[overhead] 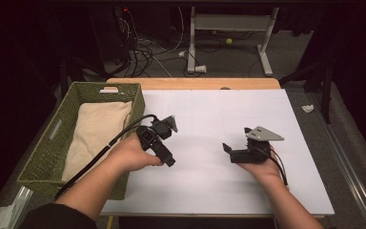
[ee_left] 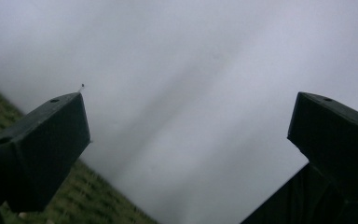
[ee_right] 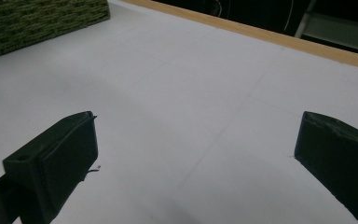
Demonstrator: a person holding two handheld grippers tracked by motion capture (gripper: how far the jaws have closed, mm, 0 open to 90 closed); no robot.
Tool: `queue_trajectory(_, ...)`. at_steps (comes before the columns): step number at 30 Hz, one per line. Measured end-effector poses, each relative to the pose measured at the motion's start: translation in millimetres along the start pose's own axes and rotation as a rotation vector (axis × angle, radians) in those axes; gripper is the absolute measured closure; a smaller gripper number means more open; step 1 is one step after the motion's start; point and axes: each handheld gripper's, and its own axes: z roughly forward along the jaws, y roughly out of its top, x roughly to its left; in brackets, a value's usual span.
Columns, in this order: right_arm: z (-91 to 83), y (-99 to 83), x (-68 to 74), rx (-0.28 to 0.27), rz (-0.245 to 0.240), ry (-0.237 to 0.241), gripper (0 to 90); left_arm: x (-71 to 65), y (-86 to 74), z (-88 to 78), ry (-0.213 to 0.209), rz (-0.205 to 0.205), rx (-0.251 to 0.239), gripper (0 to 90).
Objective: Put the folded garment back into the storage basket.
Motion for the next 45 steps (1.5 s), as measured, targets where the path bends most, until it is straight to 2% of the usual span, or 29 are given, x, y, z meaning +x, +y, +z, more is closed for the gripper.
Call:
queue_trajectory(2, -9.3, -6.6, -6.9, -0.005, 0.004, -0.011, 0.0, -1.8, 5.0, 8.3, 0.003, 0.001, 0.008, 0.0)
queue_trajectory(4, -17.6, -12.8, -12.3, -0.005, -0.003, -0.020, 0.0, -4.9, 8.8, 19.2, 0.026, 0.010, 0.018, 0.0)
queue_trajectory(6, -26.8, -20.6, -18.2, -0.003, -0.019, -0.035, 0.0, -6.8, 11.0, 29.1, 0.023, 0.010, 0.029, 0.0)
queue_trajectory(8, -35.4, -26.3, -23.4, -0.005, -0.009, -0.035, 0.0, -9.2, 12.5, 38.6, 0.033, 0.011, 0.034, 0.0)
queue_trajectory(12, -52.0, -33.7, -28.3, -0.023, -0.005, -0.044, 0.0, -9.5, 14.1, 55.8, 0.009, -0.005, 0.039, 0.0)
queue_trajectory(16, -64.7, -42.2, -31.6, -0.035, 0.011, -0.048, 0.0, -12.8, 14.9, 69.1, -0.006, -0.009, 0.019, 0.0)
queue_trajectory(19, -69.3, -46.5, -35.8, -0.038, 0.022, -0.063, 0.0, -13.5, 14.2, 73.8, 0.005, -0.017, -0.009, 0.0)
queue_trajectory(22, -70.0, -48.1, -37.3, -0.034, 0.029, -0.062, 0.0, -15.1, 11.2, 79.1, -0.002, -0.029, -0.065, 0.0)
queue_trajectory(24, -69.8, -50.0, -36.7, -0.030, 0.030, -0.060, 0.0, -16.5, 7.6, 83.3, -0.017, -0.033, -0.122, 0.0)
queue_trajectory(26, -69.7, -51.2, -34.9, -0.029, 0.032, -0.059, 0.0, -19.4, 4.2, 87.9, -0.004, -0.037, -0.160, 0.0)
queue_trajectory(29, -70.0, -51.4, -31.8, -0.034, 0.034, -0.060, 0.0, -21.9, -2.8, 93.2, -0.024, -0.058, -0.270, 0.0)
queue_trajectory(31, -70.4, -51.6, -29.5, -0.034, 0.024, -0.060, 0.0, -23.4, -8.8, 96.0, -0.004, -0.060, -0.345, 0.0)
queue_trajectory(34, -71.8, -52.8, -27.5, -0.038, 0.029, -0.056, 0.0, -22.9, -15.3, 103.4, 0.004, -0.079, -0.398, 0.0)
queue_trajectory(37, -72.7, -54.6, -27.3, -0.039, 0.030, -0.063, 0.0, -21.4, -23.1, 108.1, 0.008, -0.097, -0.473, 0.0)
queue_trajectory(39, -73.5, -55.7, -26.8, -0.039, 0.032, -0.063, 0.0, -20.2, -29.7, 109.3, -0.008, -0.113, -0.541, 0.0)
queue_trajectory(41, -74.4, -56.9, -25.5, -0.044, 0.031, -0.061, 0.0, -20.7, -38.0, 106.2, -0.008, -0.113, -0.633, 0.0)
queue_trajectory(42, -74.8, -57.3, -24.7, -0.044, 0.028, -0.061, 0.0, -20.7, -38.0, 106.2, -0.008, -0.113, -0.633, 0.0)
queue_trajectory(45, -76.3, -57.3, -23.9, -0.055, 0.021, -0.059, 0.0, -21.0, -51.1, 104.7, -0.006, -0.126, -0.737, 0.0)
